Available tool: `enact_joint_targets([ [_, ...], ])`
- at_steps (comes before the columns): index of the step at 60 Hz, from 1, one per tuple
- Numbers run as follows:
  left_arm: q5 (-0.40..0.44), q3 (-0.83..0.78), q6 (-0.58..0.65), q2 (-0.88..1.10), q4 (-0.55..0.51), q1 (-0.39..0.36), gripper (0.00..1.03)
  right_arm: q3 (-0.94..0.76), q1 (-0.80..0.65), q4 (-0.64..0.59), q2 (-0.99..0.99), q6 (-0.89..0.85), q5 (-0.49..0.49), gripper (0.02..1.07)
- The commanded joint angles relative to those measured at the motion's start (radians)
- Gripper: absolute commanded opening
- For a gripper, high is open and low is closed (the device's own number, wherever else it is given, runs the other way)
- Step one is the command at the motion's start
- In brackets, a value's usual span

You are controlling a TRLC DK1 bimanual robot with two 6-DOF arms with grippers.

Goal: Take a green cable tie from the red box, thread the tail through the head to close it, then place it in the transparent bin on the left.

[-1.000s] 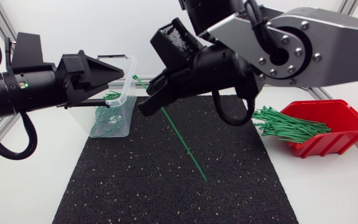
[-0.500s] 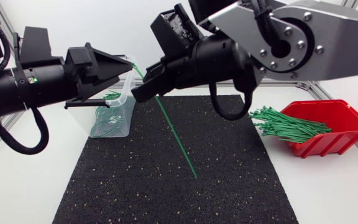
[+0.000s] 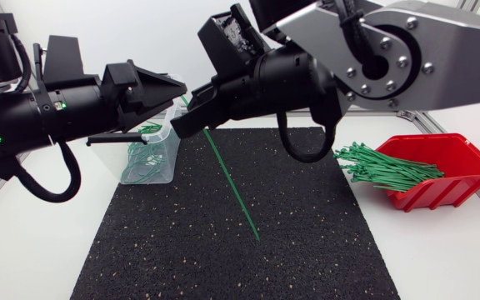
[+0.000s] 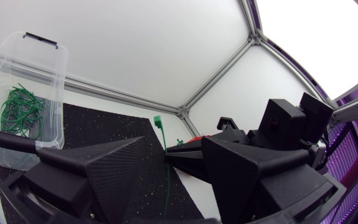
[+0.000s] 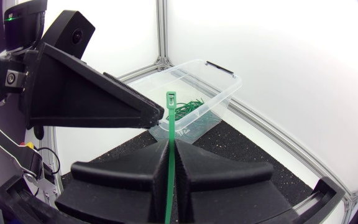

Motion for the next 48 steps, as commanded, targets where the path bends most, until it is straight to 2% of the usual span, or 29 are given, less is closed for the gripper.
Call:
enact_joint_targets([
  [1, 0.0, -0.021, -0.024, 0.029, 0.024, -0.003, 0.59, 0.008, 0.007, 0.013, 0.018, 0.022, -0.002, 0.09],
  [4, 0.0, -0.021, -0.024, 0.034, 0.029, -0.003, 0.59, 0.006, 0.008, 0.013, 0.017, 0.024, -0.002, 0.09],
  [10, -0.003, -0.02, -0.027, 0.043, 0.038, -0.001, 0.51, 0.006, 0.008, 0.013, 0.012, 0.025, -0.002, 0.09],
  [14, -0.011, -0.023, -0.027, 0.045, 0.04, -0.001, 0.5, 0.001, 0.008, 0.016, 0.01, 0.027, -0.004, 0.09],
  [16, -0.015, -0.029, -0.027, 0.046, 0.058, 0.0, 0.41, -0.002, 0.008, 0.017, 0.01, 0.027, -0.005, 0.09],
  [18, -0.018, -0.034, -0.032, 0.046, 0.067, 0.0, 0.38, -0.005, 0.008, 0.02, 0.012, 0.027, -0.004, 0.09],
  [24, -0.018, -0.034, -0.033, 0.045, 0.072, -0.001, 0.37, -0.009, 0.008, 0.025, 0.013, 0.027, -0.005, 0.09],
  [27, -0.02, -0.038, -0.033, 0.048, 0.08, -0.003, 0.33, -0.011, 0.008, 0.03, 0.013, 0.03, -0.005, 0.09],
  [42, -0.028, -0.044, -0.033, 0.06, 0.1, -0.012, 0.26, -0.011, 0.015, 0.03, 0.013, 0.03, -0.005, 0.09],
  [48, -0.031, -0.046, -0.033, 0.06, 0.104, -0.012, 0.26, -0.012, 0.018, 0.03, 0.013, 0.03, -0.005, 0.09],
])
